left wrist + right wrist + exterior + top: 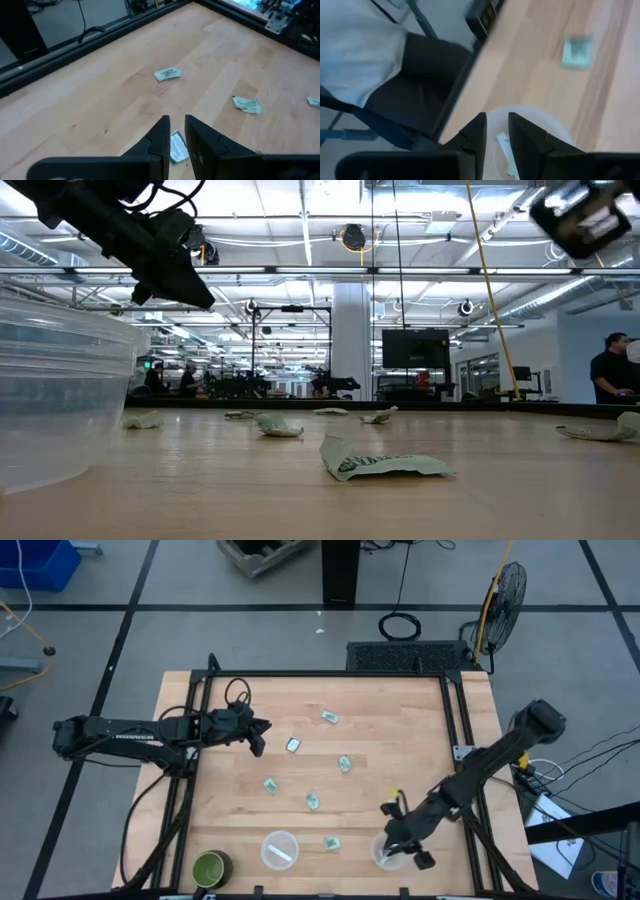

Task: Pick and place Stevia / Truvia into bins
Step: Put the truvia packet into the left transparent container

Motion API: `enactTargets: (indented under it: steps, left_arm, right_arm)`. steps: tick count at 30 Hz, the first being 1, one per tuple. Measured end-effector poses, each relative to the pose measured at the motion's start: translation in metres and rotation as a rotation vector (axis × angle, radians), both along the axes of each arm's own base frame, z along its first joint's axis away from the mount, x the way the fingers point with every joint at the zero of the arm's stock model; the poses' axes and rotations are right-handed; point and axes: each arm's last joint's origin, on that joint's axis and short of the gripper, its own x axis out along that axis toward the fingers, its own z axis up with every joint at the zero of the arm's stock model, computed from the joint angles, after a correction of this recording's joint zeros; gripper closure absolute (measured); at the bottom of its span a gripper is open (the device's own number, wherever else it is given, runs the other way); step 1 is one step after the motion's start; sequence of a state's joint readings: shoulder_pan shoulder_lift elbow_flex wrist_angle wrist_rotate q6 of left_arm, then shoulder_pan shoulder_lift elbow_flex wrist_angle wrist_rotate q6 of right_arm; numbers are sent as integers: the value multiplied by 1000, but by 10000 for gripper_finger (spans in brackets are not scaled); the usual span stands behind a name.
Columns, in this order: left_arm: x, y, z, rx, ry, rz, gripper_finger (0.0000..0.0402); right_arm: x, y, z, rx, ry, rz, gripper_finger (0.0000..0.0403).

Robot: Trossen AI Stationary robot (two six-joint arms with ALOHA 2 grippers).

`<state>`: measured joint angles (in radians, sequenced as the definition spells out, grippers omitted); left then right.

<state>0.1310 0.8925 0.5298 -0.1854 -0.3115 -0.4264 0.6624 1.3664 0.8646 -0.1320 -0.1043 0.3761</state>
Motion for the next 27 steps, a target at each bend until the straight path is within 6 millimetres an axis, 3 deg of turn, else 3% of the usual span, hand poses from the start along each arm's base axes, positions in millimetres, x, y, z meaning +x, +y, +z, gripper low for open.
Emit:
enactTargets:
  steps: [5,10,15,18,22,27]
  left_arm:
    - [1,-2,1,-37,-26,-22,339]
    - [11,-8,-2,-67,-49,-66,339]
    - [38,-13,-14,-64,-86,-143,339]
    - [54,-13,-27,-64,-81,-145,339]
    - [65,-8,-48,-82,17,-120,339]
    - [76,-1,-55,-119,103,-87,339]
  right_arm:
    - [-20,-20,30,-134,-175,42,339]
    - [-40,-41,47,-368,-300,57,339]
    - [-49,-59,62,-558,-419,-171,339]
    - [-57,-71,59,-654,-445,-271,339]
    - [-70,-90,55,-664,-463,-320,339]
    - [-95,-118,74,-590,-562,-431,339]
